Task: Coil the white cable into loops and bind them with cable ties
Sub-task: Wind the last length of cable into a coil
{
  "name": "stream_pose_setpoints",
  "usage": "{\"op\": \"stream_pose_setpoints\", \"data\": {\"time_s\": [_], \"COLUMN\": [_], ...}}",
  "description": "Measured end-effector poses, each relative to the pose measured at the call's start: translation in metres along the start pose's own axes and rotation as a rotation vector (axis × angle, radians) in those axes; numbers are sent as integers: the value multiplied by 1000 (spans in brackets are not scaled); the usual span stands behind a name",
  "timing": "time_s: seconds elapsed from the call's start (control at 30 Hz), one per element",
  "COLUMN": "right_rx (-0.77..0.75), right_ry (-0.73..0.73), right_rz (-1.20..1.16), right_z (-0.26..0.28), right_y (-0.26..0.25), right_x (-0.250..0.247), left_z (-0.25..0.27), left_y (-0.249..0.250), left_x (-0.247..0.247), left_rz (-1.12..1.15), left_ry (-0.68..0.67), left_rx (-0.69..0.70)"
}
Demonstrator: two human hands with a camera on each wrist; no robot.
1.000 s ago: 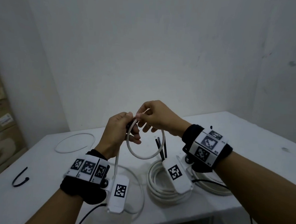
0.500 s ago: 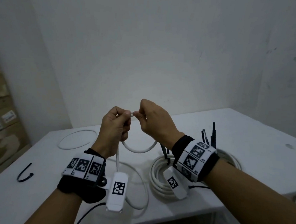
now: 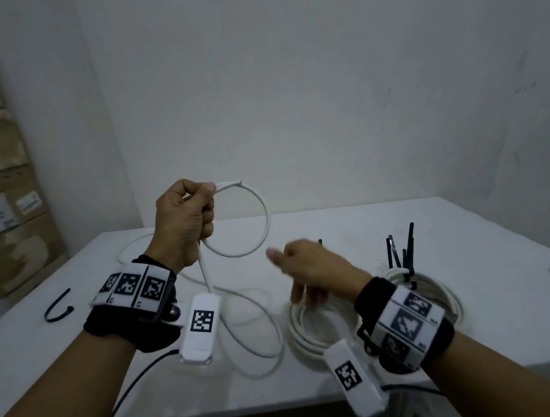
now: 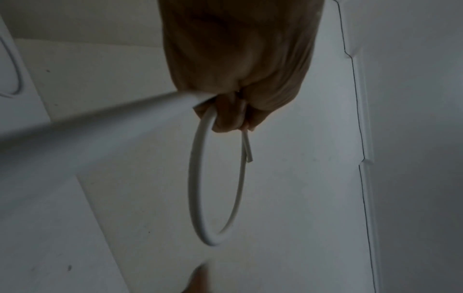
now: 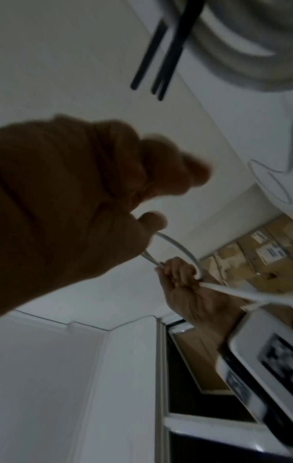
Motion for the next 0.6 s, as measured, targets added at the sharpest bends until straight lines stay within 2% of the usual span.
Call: {"op": "stream_pose_setpoints", "data": {"time_s": [0.03, 0.1, 0.13, 0.23, 0.33, 0.43, 0.53, 0.6], "right_rx": [17, 3, 16, 156, 222, 248, 153, 63], "right_ry": [-130, -226, -232, -202, -47, 242, 477, 507], "right_rz": [137, 278, 235, -200, -501, -747, -851, -885], "right_z": [10, 23, 26, 34, 31, 20, 10, 5], "right_y": [6, 13, 16, 24, 27, 31, 29, 22], "right_x": [19, 45, 55, 75, 77, 62, 32, 12], "left_z": [-1, -2, -2, -2, -2, -2, 4, 12], "left_y": [-1, -3, -4, -9, -12, -15, -23, -33], "left_x": [-3, -9, -11, -19, -27, -33, -34, -30], "left_rz": [9, 23, 26, 24, 34, 26, -34, -86], "left_ry": [17, 37, 43, 66, 94, 97, 40, -23], "left_rx": [-7, -24, -33, -62, -99, -116, -131, -155]}}
Point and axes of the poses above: each hand's wrist, its own z-axis away from the middle knuckle, its own x-axis out of the palm, y = z × x, the point moved 8 cm from there along -z, towards the middle knuckle, and after that the axes turned 14 degrees about y, right-handed, at the moved point
